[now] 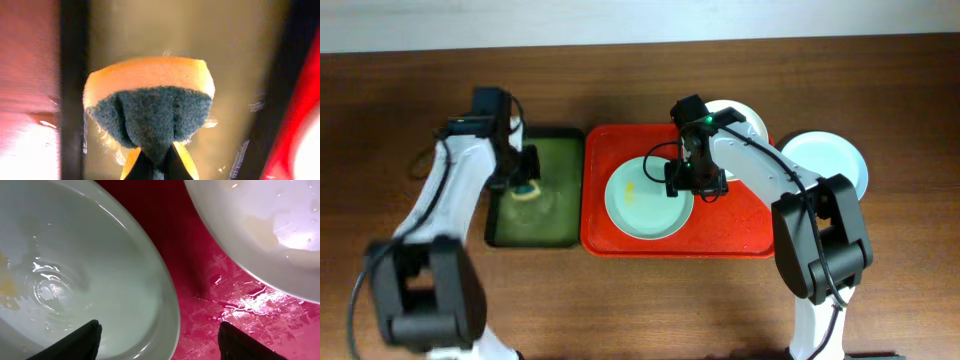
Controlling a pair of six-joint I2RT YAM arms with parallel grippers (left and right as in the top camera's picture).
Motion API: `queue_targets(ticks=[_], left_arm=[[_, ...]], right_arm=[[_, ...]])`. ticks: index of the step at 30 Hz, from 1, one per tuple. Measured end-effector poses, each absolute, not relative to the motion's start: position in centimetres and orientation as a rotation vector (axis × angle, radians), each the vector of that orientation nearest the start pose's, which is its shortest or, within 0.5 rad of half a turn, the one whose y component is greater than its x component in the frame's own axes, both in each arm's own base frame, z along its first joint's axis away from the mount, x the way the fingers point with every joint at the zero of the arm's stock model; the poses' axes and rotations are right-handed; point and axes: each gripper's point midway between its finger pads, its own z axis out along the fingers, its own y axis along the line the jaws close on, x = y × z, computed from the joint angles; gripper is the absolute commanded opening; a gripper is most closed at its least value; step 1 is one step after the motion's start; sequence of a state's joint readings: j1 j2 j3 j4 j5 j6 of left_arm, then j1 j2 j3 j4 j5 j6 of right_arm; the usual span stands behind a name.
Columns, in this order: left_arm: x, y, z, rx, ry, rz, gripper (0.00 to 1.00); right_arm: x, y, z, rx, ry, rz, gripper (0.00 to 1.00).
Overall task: Clean dirty plates on tray and stack at the side
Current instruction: 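Grasp the sponge again with the left gripper from the green tray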
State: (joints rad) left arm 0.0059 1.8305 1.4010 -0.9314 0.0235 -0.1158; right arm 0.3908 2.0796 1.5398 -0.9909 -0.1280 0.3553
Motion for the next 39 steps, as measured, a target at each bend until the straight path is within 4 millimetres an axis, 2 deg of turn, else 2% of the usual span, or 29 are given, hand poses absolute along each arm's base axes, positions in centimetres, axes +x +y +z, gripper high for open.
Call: queue_targets(ticks=[1,2,3,4,10,16,30,33,39], left_arm=[[39.2,-0.2,12.1,-0.155,2.807,-0.063,0.0],[39.3,-0.3,14.9,-0.141,2.724,-0.068,0.0],[39.1,-0.3,19.9,-0.121,2.585,-0.072,0.0],[39.0,-0.3,21.2,-0.115,2.55,-0.073,0.0],[38.9,-0.3,21.2,-0.115,2.555,-0.072,0.0],[39.1,-1.5,21.4,-0.087,2.546,-0.162,0.0],[38.4,-1.5,21.0,-0.089,2.577,-0.164,0.0],[38.3,-1.5,20.8,-0.09,2.585,-0.164,0.0],[38.3,-1.5,20.8,-0.09,2.585,-0.164,0.0]], right_arm=[[36.1,17.2,2.5,-0.06,3.143,0.211,0.76],[36.1,17.2,2.5,-0.06,3.143,0.211,0.96],[36.1,17.2,2.5,-0.06,3.143,0.211,0.99],[36.1,17.2,2.5,-0.058,3.143,0.211,0.99],[36.1,17.3,2.5,-0.06,3.142,0.211,0.99],[36.1,17.3,2.5,-0.06,3.142,0.211,0.99],[36.2,17.3,2.5,-0.059,3.141,0.213,0.99],[38.0,18.6,3.0,-0.057,3.064,0.301,0.99],[38.3,18.8,3.2,-0.059,3.05,0.313,0.99]])
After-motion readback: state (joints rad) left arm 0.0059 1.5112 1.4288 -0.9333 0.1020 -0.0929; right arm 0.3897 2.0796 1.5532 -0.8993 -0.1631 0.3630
